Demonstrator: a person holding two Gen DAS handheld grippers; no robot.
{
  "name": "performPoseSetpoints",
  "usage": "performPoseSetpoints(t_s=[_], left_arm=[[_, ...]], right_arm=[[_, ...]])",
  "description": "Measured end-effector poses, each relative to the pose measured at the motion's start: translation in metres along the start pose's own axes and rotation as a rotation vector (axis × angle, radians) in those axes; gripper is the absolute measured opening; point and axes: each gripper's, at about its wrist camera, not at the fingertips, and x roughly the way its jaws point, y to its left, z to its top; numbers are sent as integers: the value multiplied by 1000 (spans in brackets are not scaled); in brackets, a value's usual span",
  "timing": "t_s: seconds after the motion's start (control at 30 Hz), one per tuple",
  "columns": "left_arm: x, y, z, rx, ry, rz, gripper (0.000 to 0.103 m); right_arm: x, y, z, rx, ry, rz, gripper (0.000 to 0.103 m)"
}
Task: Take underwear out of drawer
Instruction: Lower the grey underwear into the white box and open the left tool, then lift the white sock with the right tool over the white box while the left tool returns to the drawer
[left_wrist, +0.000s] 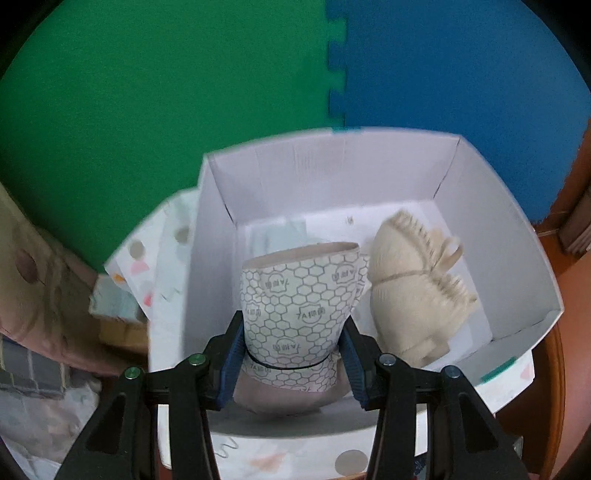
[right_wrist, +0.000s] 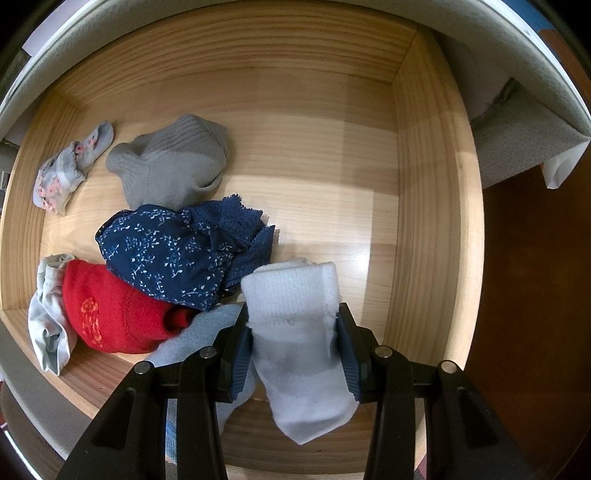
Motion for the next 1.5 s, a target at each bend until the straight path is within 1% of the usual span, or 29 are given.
performPoseSetpoints(t_s=[0.03,0.1,0.23,0.37,0.47,0.53,0.6,0.7,0.87,0.97,1.03,1.13,1.17,1.27,1.33,1.5], left_arm=[[7,0,-4,-4,16,0,49],[11,0,-8,-9,17,-2,49],[9,2,-8,-26,19,-11,51],[2,6,-6,-55,16,5,54],[-5,9,-6,-72,41,-49,55],[-17,9,-6,-51,32,-60,55],[-32,9,-8,-29,3,-47,61],[-55,13,-15,-20,-28,-54,62],[-87,28,-33,-43,-71,-37,62],[-103,40,-52,-58,-80,-22,62],[-110,48,-68,-62,-86,1,62],[-111,61,-94,-89,-79,42,62],[-108,67,-107,-110,-66,52,62],[-99,71,-138,-126,-41,72,62],[-85,72,-160,-137,-6,94,62],[-48,67,-209,-156,85,96,62]], right_arm=[[0,0,0,0,0,0,40],[0,0,0,0,0,1,40],[1,0,0,1,-1,0,40],[2,2,0,4,-2,1,40],[2,2,0,3,-1,0,40],[2,2,0,3,-1,1,40],[2,2,1,3,-1,0,40],[3,2,1,3,0,0,40],[3,2,2,1,0,-1,40],[3,3,1,2,-1,-3,40],[3,4,1,1,1,-5,40],[3,5,2,0,2,-6,40],[3,4,2,1,1,-5,40],[3,4,2,1,2,-9,40],[3,5,1,1,2,-10,40],[2,6,1,3,-4,-11,40]])
